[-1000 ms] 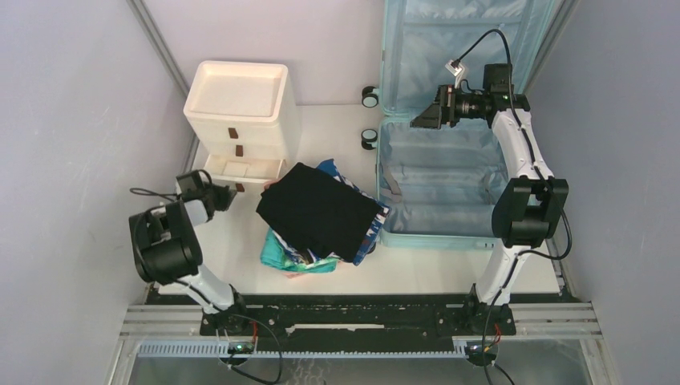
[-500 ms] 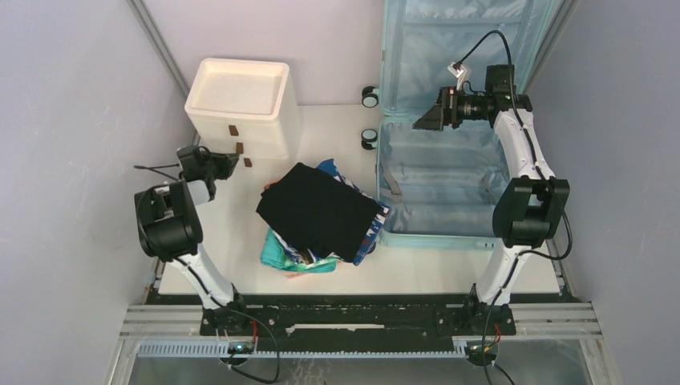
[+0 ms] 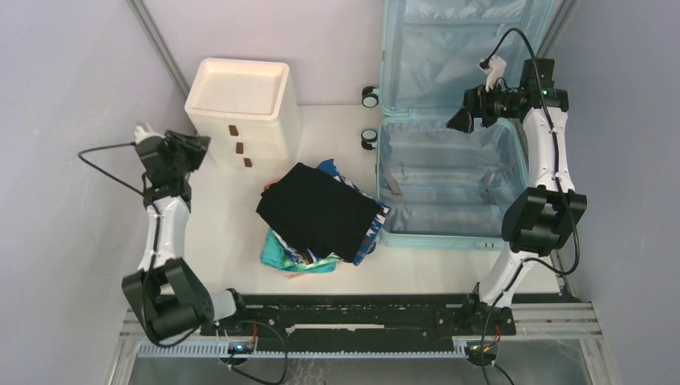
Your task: Open, take out, and arrange the luggage
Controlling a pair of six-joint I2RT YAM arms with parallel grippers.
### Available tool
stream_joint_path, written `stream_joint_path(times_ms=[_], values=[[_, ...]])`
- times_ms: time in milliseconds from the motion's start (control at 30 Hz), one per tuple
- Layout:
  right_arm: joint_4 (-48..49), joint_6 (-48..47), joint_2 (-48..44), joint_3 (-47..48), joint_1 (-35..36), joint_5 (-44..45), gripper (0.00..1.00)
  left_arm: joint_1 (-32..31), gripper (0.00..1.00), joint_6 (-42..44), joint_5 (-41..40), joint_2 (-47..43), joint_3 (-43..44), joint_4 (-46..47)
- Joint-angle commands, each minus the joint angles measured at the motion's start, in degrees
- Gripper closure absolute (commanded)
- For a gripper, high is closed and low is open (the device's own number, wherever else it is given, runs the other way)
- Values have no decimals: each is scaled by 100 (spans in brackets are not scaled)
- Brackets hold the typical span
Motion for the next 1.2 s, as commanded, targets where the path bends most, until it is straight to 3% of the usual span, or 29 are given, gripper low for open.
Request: stream_joint_path(times_ms=[0, 133, 300, 400, 833, 1167], values=[[-303, -803, -503, 419, -97, 714, 0, -13, 53, 1010, -44, -804, 1237, -924], [286, 324, -611, 747, -271, 1510, 0, -23, 33, 701, 517, -897, 2076, -837], [711, 916, -867, 1138, -550, 1551, 0, -288, 18, 603, 1427, -540, 3532, -998], [983, 1176, -1089, 1211, -623, 1753, 0, -450, 1, 629, 1575, -501, 4096, -1013], [1877, 2654, -1769, 1047, -616, 2388, 0, -586, 0, 623, 1619, -997, 4576, -418], [1971, 2881, -1826, 1132, -614, 2547, 0, -585, 0, 746, 1738, -1081, 4521, -572]])
